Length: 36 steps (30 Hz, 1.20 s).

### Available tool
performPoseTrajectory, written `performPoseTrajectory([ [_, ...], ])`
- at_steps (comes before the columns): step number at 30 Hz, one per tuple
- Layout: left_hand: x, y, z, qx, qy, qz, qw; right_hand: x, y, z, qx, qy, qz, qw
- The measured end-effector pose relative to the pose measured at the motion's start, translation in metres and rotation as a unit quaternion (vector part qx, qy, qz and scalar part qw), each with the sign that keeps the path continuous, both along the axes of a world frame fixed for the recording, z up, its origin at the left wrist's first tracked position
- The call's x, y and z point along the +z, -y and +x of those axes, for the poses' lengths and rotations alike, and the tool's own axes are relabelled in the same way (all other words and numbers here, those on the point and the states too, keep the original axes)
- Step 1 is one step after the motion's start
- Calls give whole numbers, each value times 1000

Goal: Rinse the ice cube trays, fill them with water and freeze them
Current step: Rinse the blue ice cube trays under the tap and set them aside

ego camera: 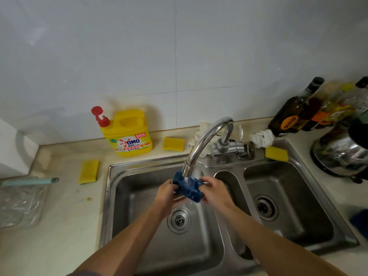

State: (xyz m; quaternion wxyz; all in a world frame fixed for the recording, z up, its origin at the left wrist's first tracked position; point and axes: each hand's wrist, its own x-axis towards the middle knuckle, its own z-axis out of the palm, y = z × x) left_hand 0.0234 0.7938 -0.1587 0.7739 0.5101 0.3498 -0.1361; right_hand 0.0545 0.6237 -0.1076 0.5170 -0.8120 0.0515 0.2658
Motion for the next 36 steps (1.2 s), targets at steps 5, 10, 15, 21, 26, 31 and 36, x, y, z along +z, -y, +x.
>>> performPoseTrajectory([
  [5, 6, 3, -2, -87, 4, 11, 996, 3, 4, 12, -17, 69, 1, 997],
  [10, 7, 9, 3, -16, -28, 53, 998, 0, 1, 9, 15, -59, 55, 997],
  [15, 15, 8, 5, 31, -20, 112, 993, -9, -11, 1, -2, -49, 34, 998],
  [21, 27, 8, 3, 122, 27, 56, 991, -12, -38, 5, -84, -64, 101, 989],
  [26, 29, 12, -2, 97, 54, 35, 993, -10, -48, 8, -117, -63, 111, 985],
  [31, 25, 3, -3, 81, 29, 53, 995, -9, -53, 2, -8, -66, 83, 994],
  [36, 24, -13, 5, 59, 43, 140, 987, -9, -51, 6, 8, -128, 91, 988],
])
